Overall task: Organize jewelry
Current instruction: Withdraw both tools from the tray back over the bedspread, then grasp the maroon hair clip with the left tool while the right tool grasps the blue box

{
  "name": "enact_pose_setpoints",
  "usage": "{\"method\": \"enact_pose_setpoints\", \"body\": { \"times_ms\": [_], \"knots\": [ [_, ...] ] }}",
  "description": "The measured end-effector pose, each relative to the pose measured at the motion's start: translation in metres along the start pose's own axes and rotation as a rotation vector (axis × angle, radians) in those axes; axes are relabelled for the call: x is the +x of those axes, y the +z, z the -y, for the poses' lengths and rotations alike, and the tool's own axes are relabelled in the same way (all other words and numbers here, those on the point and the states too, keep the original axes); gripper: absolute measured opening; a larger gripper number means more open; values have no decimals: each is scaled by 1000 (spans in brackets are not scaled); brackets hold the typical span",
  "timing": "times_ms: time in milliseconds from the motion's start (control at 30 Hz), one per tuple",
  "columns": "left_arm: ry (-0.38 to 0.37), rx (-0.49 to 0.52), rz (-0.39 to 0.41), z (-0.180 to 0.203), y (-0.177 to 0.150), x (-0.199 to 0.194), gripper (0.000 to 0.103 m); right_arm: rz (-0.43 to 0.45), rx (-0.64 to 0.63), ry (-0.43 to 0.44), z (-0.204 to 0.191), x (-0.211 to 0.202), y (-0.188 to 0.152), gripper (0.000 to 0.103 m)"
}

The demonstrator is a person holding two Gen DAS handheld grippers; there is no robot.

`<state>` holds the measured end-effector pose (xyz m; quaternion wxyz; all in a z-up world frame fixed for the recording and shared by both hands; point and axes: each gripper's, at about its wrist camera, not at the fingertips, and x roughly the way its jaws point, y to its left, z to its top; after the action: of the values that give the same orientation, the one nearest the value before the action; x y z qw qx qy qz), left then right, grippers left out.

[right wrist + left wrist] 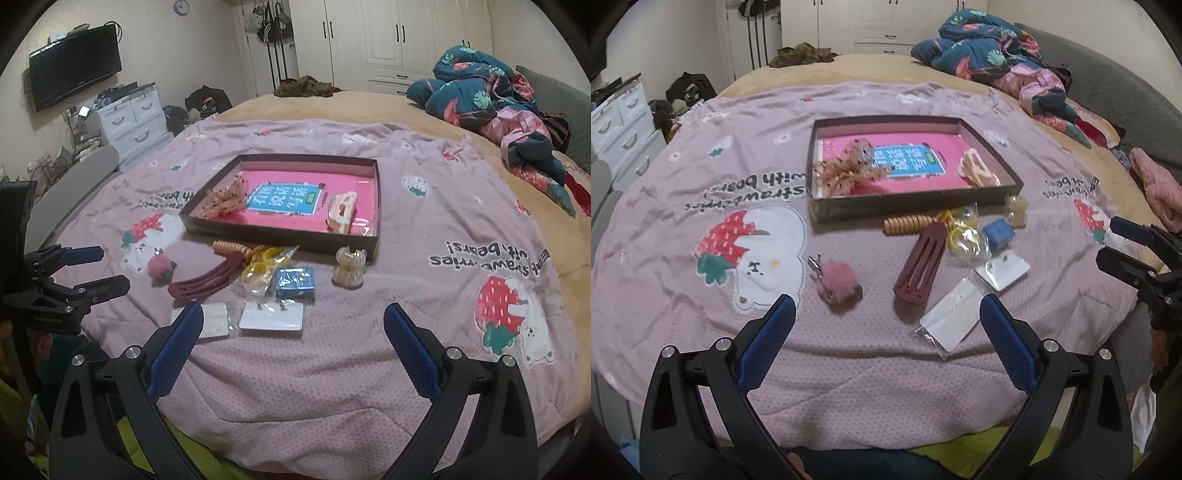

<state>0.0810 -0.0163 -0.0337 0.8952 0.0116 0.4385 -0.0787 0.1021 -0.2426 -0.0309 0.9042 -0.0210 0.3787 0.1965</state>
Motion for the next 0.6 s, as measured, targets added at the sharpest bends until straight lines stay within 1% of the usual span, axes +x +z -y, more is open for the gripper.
{"method": "enact_pose_setpoints", "body": {
  "times_ms": [67, 167, 233, 300, 433, 500, 567, 600],
  "knots": [
    [-4, 9, -14, 3, -2, 7, 92, -13, 1, -2, 1, 6, -3, 97],
    [-11, 28, -32, 7, -2, 15, 85, -27, 2, -6, 4, 12, -7, 97],
    [-9, 44, -47, 11, -1, 23, 82, -32, 2, -9, 6, 16, -9, 97],
    [-13, 60, -65, 14, 1, 32, 71, -40, 6, -12, 9, 21, -9, 97],
    [-11, 83, -88, 20, 6, 48, 65, -51, 9, -18, 15, 30, -9, 97],
    [-4, 96, -105, 23, 11, 59, 58, -58, 7, -21, 18, 37, -8, 97],
    [-3, 110, -121, 26, 15, 68, 56, -64, 5, -17, 20, 42, -6, 97],
    [3, 122, -135, 27, 17, 75, 52, -69, 5, -18, 21, 46, -5, 97]
  ]
}}
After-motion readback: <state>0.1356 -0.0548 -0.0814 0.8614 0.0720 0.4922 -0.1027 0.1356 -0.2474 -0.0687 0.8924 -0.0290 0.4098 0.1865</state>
